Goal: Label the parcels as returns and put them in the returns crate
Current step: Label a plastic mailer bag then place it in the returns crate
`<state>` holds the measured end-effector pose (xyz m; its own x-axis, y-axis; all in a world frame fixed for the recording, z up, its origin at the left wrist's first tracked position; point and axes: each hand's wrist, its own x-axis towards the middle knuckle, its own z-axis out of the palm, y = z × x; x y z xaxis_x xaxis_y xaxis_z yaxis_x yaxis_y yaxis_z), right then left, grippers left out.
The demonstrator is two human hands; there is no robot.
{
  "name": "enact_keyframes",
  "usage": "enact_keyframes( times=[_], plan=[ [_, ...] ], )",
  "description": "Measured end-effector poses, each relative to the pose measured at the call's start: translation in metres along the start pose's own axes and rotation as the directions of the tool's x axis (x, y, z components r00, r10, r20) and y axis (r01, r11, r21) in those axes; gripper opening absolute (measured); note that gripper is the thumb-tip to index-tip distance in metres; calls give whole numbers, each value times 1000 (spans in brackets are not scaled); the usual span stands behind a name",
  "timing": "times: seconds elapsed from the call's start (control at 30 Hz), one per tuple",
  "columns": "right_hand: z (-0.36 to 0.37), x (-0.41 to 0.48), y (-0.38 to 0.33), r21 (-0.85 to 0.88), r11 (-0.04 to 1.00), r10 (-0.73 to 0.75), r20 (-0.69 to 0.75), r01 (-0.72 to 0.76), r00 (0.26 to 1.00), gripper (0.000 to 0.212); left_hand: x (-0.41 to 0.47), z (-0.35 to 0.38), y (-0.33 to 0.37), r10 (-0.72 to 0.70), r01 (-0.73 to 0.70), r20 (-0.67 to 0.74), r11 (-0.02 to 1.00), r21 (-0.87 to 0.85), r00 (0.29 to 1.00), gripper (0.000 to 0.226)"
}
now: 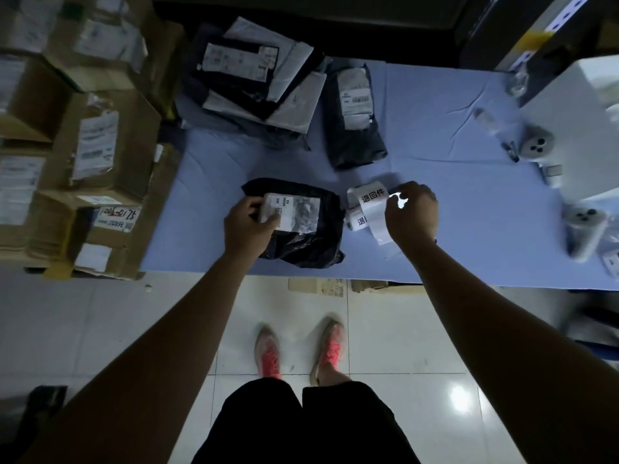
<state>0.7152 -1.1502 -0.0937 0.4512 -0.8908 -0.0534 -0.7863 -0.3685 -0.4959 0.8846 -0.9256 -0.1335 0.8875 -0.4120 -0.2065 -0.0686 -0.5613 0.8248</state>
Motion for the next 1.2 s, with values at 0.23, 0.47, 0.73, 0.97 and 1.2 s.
enact_keyframes(
  times=[0.23, 0.47, 0.73, 0.97, 1.2],
  plan=[
    [-10, 30, 45, -310, 936, 261, 286, -169, 922, 73, -4, 12, 6, -33, 40, -92, 997, 73, 995, 42],
    [7, 40, 57, -366, 926, 217, 305, -96, 927, 81, -8, 16, 19, -98, 102, -127, 995, 18, 987, 45],
    [1, 49, 50, -254, 941, 284, 238, -223, 929, 81, 1, 13, 21, -201, 191, -134, 978, -85, 970, 29],
    [-14, 63, 8, 91, 980, 172, 65, -177, 983, 80, 8, 16, 23, -150, 147, -104, 988, -38, 983, 32],
    [-8, 40, -55, 245, 944, -278, 231, 221, 932, 68, 25, 8, 32, -77, 64, -115, 992, -113, 990, 23]
  ],
)
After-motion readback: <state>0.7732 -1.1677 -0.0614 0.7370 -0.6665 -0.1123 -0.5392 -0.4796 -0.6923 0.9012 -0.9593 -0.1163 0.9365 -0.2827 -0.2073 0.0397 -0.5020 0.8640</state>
